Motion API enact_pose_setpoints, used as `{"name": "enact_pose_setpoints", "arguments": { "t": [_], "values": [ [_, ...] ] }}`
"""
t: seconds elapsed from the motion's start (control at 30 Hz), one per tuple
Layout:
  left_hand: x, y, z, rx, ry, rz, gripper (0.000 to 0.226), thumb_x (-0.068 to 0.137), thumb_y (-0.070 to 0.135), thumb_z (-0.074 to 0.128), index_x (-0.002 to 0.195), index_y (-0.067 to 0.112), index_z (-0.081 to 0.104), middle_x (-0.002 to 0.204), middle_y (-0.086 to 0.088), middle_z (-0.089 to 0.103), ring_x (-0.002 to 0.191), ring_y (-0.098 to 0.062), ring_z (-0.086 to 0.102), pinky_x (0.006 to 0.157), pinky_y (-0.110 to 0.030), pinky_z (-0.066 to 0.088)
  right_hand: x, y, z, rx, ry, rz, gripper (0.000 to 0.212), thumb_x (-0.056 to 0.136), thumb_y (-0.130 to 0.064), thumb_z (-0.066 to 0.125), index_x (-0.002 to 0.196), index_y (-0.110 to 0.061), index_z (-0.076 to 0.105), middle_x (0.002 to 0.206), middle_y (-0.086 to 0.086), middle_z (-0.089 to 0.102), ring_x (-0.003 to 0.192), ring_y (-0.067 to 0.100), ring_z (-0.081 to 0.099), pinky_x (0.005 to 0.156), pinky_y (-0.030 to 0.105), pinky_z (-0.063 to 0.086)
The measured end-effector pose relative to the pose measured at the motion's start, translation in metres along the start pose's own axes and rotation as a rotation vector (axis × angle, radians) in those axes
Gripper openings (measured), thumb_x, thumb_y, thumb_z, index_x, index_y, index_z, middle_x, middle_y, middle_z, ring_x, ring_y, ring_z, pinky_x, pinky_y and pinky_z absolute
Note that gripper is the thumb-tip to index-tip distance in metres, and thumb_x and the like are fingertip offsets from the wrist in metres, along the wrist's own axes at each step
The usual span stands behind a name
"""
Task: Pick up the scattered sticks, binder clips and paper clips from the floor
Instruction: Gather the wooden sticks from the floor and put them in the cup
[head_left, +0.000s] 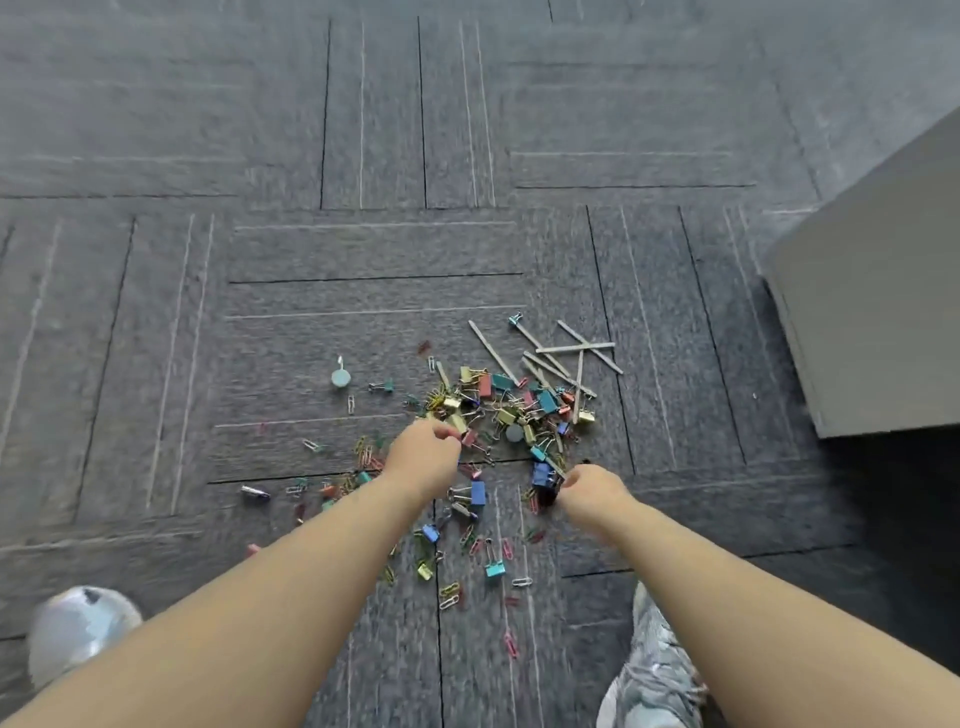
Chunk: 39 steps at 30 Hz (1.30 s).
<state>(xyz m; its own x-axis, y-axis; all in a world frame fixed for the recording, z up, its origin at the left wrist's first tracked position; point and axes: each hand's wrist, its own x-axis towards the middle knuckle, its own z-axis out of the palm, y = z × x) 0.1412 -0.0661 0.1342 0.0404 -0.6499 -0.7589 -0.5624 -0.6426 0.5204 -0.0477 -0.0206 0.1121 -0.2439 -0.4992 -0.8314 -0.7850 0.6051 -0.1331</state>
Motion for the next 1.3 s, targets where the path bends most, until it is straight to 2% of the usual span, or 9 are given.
{"name": "enact_pose_setpoints", "arguments": {
  "t": [0.3, 0.43, 0.53, 0.7, 0.8, 0.9, 1.0, 1.13, 1.3],
  "values": [
    [0.071, -0.007, 0.085, -0.800, -0.068, -0.175, 0.027, 0.099, 0.013, 0.044, 0.124, 0.019, 0.052, 0.114, -0.007, 0.056, 0.103, -0.023, 0.057, 0.086, -0.040, 0.054, 0.108, 0.059, 0.029, 0.549, 0.411, 0.113, 0.026, 0.092, -0.016, 0.047, 0.117, -0.011, 0.052, 0.115, 0.010, 0.058, 0.096, 0.028, 0.057, 0.073, 0.034, 0.045],
    [0.110, -0.005, 0.100, -0.541, 0.139, -0.128, 0.026, 0.095, 0.003, 0.045, 0.109, 0.017, 0.062, 0.093, -0.005, 0.060, 0.078, -0.020, 0.055, 0.063, -0.030, 0.049, 0.124, 0.060, 0.026, 0.437, 0.430, -0.057, 0.033, 0.089, -0.013, 0.049, 0.122, -0.014, 0.051, 0.119, 0.008, 0.054, 0.093, 0.022, 0.054, 0.078, 0.036, 0.048],
    [0.151, 0.022, 0.094, -0.413, 0.321, -0.040, 0.026, 0.092, 0.000, 0.045, 0.089, 0.020, 0.061, 0.096, -0.005, 0.065, 0.074, -0.021, 0.058, 0.062, -0.032, 0.049, 0.145, 0.052, 0.000, 0.368, 0.470, -0.185, 0.037, 0.090, -0.006, 0.048, 0.127, -0.010, 0.049, 0.123, 0.008, 0.049, 0.079, 0.010, 0.049, 0.064, 0.022, 0.044],
    [0.199, 0.068, 0.083, 0.130, 0.362, 0.081, 0.019, 0.093, 0.029, 0.053, 0.085, 0.011, 0.051, 0.074, 0.000, 0.051, 0.078, -0.023, 0.048, 0.056, -0.025, 0.037, 0.175, 0.025, -0.054, 0.206, 0.506, -0.265, 0.038, 0.092, -0.008, 0.048, 0.129, -0.009, 0.047, 0.127, 0.009, 0.046, 0.082, 0.013, 0.048, 0.068, 0.022, 0.039],
    [0.226, 0.065, 0.094, 0.090, 0.372, 0.034, 0.038, 0.085, 0.037, 0.068, 0.094, 0.003, 0.054, 0.098, -0.008, 0.063, 0.087, -0.025, 0.060, 0.071, -0.031, 0.050, 0.203, 0.012, -0.080, 0.079, 0.464, -0.268, 0.052, 0.092, -0.013, 0.049, 0.142, -0.011, 0.034, 0.141, 0.011, 0.037, 0.108, 0.026, 0.049, 0.085, 0.036, 0.045],
    [0.237, 0.058, 0.105, 0.070, 0.459, 0.050, 0.045, 0.080, 0.031, 0.076, 0.110, 0.007, 0.053, 0.107, -0.009, 0.064, 0.093, -0.029, 0.064, 0.080, -0.040, 0.055, 0.230, 0.005, -0.087, -0.092, 0.296, -0.272, 0.076, 0.095, -0.029, 0.051, 0.152, -0.018, 0.004, 0.159, 0.007, 0.004, 0.145, 0.030, 0.010, 0.115, 0.046, 0.020],
    [0.245, 0.056, 0.103, 0.134, 0.424, 0.105, 0.027, 0.081, 0.024, 0.074, 0.097, 0.013, 0.055, 0.101, -0.006, 0.062, 0.092, -0.026, 0.063, 0.076, -0.034, 0.054, 0.242, 0.001, -0.072, -0.250, 0.245, -0.236, 0.091, 0.090, -0.058, 0.046, 0.152, -0.016, -0.006, 0.158, 0.011, -0.012, 0.146, 0.031, -0.008, 0.117, 0.050, 0.009],
    [0.241, 0.055, 0.099, 0.189, 0.309, 0.078, 0.017, 0.081, 0.016, 0.072, 0.095, 0.008, 0.068, 0.085, 0.000, 0.060, 0.087, -0.019, 0.064, 0.071, -0.029, 0.055, 0.228, -0.013, -0.041, -0.313, 0.459, -0.238, 0.095, 0.083, -0.069, 0.047, 0.148, -0.007, 0.017, 0.149, 0.020, 0.024, 0.137, 0.034, 0.024, 0.112, 0.044, 0.025],
    [0.226, 0.053, 0.109, 0.290, 0.223, 0.083, 0.019, 0.081, 0.011, 0.067, 0.099, 0.006, 0.064, 0.088, -0.004, 0.063, 0.080, -0.019, 0.060, 0.063, -0.031, 0.051, 0.216, -0.031, -0.019, -0.067, 0.523, -0.292, 0.050, 0.088, -0.038, 0.062, 0.120, -0.006, 0.041, 0.120, 0.013, 0.050, 0.110, 0.028, 0.049, 0.091, 0.037, 0.044]
  ]
}}
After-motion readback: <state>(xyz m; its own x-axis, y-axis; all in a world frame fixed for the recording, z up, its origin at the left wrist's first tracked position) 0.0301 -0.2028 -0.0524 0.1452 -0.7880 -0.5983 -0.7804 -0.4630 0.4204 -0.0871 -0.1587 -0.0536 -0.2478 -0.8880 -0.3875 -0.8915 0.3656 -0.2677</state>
